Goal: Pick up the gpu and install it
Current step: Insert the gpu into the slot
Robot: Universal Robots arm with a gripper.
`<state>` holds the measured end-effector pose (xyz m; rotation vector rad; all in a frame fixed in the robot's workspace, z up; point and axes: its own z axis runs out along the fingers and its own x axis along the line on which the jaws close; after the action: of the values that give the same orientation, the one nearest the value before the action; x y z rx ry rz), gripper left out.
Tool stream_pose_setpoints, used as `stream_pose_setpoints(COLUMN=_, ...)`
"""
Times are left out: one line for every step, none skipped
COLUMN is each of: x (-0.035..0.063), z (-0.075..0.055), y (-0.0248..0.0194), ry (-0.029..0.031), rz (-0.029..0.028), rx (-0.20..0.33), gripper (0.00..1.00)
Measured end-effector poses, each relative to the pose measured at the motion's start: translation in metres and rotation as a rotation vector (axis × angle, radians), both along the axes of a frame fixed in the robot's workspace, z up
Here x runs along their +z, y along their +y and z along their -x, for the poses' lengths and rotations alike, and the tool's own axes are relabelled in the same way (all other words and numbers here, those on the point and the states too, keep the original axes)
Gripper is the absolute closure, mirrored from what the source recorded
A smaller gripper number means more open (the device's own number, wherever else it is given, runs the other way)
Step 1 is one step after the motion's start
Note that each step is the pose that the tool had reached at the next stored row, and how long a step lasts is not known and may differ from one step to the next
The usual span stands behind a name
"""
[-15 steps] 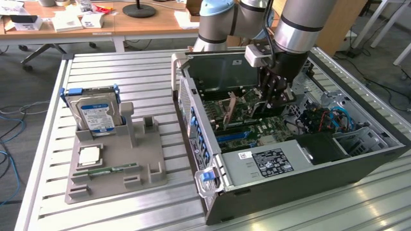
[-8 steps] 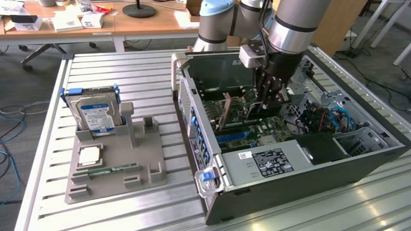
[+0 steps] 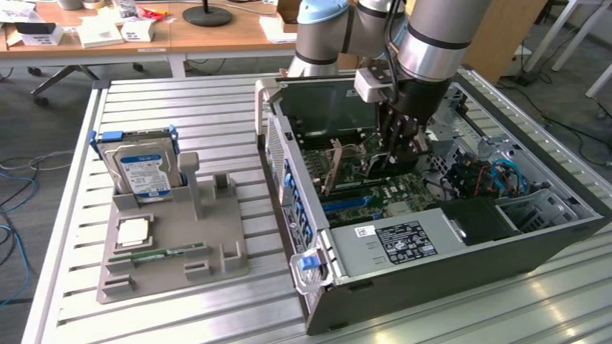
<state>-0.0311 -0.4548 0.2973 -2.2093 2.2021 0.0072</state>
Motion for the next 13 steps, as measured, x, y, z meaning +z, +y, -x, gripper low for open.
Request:
stream_pose_setpoints(x=-0.0018, z=0.001, y=0.0, ry=0.0, rz=-0.0001, rx=0.0, gripper=0.74)
stream_pose_setpoints(x=-0.0036, z=0.001, y=0.0, ry=-0.0001, rz=-0.0002, rx=0.0, gripper=0.74)
stream_pose_setpoints(x=-0.0054, z=0.001, y=0.0, ry=-0.0001, rz=-0.0001, rx=0.0, gripper=0.74)
stream_pose_setpoints(x=-0.0069, z=0.002, y=0.0, ry=0.0, rz=-0.0001, rx=0.0, gripper=0.74)
stream_pose_setpoints(x=-0.0083, z=0.002, y=0.0001, ry=-0.0001, rz=-0.0003, rx=0.0, gripper=0.74)
stream_pose_setpoints(x=-0.0094, z=0.002, y=0.0, ry=-0.0001, rz=-0.0003, rx=0.001, gripper=0.74)
stream_pose_setpoints(x=-0.0104, z=0.003, y=0.0, ry=-0.0001, rz=-0.0004, rx=0.001, gripper=0.74)
stream_pose_setpoints(x=-0.0112, z=0.003, y=0.0, ry=-0.0001, rz=-0.0009, rx=0.001, gripper=0.74)
stream_pose_setpoints(x=-0.0115, z=0.003, y=0.0, ry=-0.0001, rz=-0.0017, rx=0.001, gripper=0.74)
stream_pose_setpoints(x=-0.0118, z=0.003, y=-0.0001, ry=-0.0001, rz=-0.0024, rx=0.001, gripper=0.74)
stream_pose_setpoints(x=-0.0121, z=0.003, y=0.0, ry=-0.0002, rz=-0.0026, rx=0.001, gripper=0.74)
stream_pose_setpoints(x=-0.0123, z=0.004, y=0.0, ry=-0.0002, rz=-0.0028, rx=0.001, gripper=0.74)
stream_pose_setpoints(x=-0.0126, z=0.005, y=0.0, ry=-0.0003, rz=-0.0028, rx=0.001, gripper=0.74)
